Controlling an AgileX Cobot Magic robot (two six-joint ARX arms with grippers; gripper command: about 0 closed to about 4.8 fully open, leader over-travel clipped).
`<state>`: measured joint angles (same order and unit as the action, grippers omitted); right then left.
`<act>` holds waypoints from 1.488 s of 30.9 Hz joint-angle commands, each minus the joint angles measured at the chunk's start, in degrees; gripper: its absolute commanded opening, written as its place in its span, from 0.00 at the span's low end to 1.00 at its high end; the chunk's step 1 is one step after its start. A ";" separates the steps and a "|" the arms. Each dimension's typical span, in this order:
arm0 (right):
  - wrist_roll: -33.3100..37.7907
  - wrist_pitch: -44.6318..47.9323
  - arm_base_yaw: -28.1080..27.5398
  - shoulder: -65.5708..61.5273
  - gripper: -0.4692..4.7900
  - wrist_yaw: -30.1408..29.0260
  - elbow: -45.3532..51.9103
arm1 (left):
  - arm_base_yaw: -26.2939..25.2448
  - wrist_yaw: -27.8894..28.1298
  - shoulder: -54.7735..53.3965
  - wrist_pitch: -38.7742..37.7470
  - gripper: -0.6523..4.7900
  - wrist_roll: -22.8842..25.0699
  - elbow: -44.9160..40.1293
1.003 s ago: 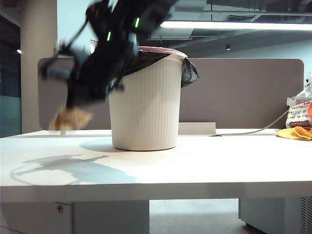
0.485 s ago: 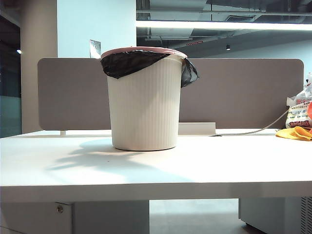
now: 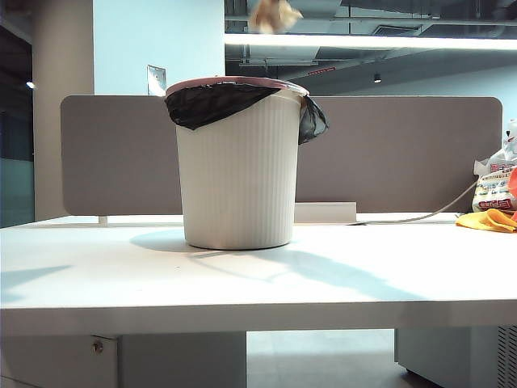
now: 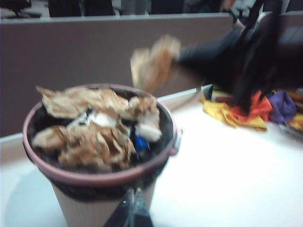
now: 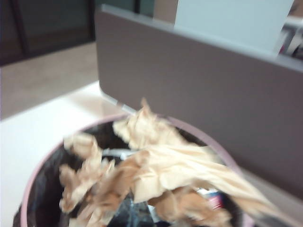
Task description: Pick up all the trash on the table and put it in the trash can.
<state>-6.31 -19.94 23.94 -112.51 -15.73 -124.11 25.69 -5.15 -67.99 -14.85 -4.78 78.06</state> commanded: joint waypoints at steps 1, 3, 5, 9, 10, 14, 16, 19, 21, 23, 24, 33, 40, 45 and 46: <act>0.37 2.25 0.72 -2.75 0.08 -0.96 -0.33 | 0.00 1.29 -0.85 2.91 0.11 -0.02 1.05; 0.37 2.67 1.01 -4.57 0.08 -0.96 -0.33 | 0.00 1.29 -0.85 2.97 0.11 0.02 1.14; 0.37 2.60 1.03 -5.92 0.08 -1.31 -0.33 | 0.00 1.29 -0.83 2.51 0.11 0.07 1.14; 0.33 2.19 1.03 -6.88 0.11 -1.09 -0.31 | 0.00 1.29 -0.81 1.25 0.11 0.04 1.11; 0.31 2.25 1.01 -6.88 0.22 -0.90 -0.31 | 0.00 1.29 -0.81 1.14 0.11 0.04 1.11; 0.31 4.39 1.01 -6.82 0.94 -0.87 -0.46 | 0.00 1.27 -0.81 1.09 0.11 0.04 1.11; 0.31 4.52 1.01 -6.75 1.00 -0.90 -0.74 | 0.00 1.27 -0.81 1.22 0.11 0.04 1.11; 0.33 3.76 1.01 -6.64 1.00 -0.90 -1.29 | 0.00 1.27 -0.81 1.27 0.11 0.04 1.14; 0.35 3.43 1.01 -6.62 1.00 -0.94 -1.49 | 0.00 1.27 -0.79 1.27 0.11 0.04 1.14; 0.52 2.97 1.01 -6.47 1.00 -0.90 -1.49 | 0.00 1.25 -0.74 1.14 0.11 0.04 1.14; 0.90 2.47 1.01 -6.32 1.00 -0.90 -1.51 | 0.00 1.25 -0.61 0.92 0.11 0.04 1.14; 1.97 -9.92 0.96 3.15 0.25 0.52 -1.46 | -0.02 1.51 5.09 -1.64 0.11 0.07 1.11; -0.46 -20.57 0.98 13.31 0.09 0.52 -1.38 | 0.00 1.44 12.59 -10.84 0.11 0.04 1.09; -1.95 -28.44 1.03 21.35 0.09 0.33 -1.20 | 0.15 1.46 20.35 -20.17 0.11 0.04 0.96; -2.29 -29.66 1.03 23.50 0.09 0.33 -0.81 | 0.15 1.51 22.16 -22.10 0.11 0.33 0.85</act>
<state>-7.77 -48.05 24.91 -91.42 -15.16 -125.14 25.87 -3.81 -47.88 -33.76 -4.75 78.85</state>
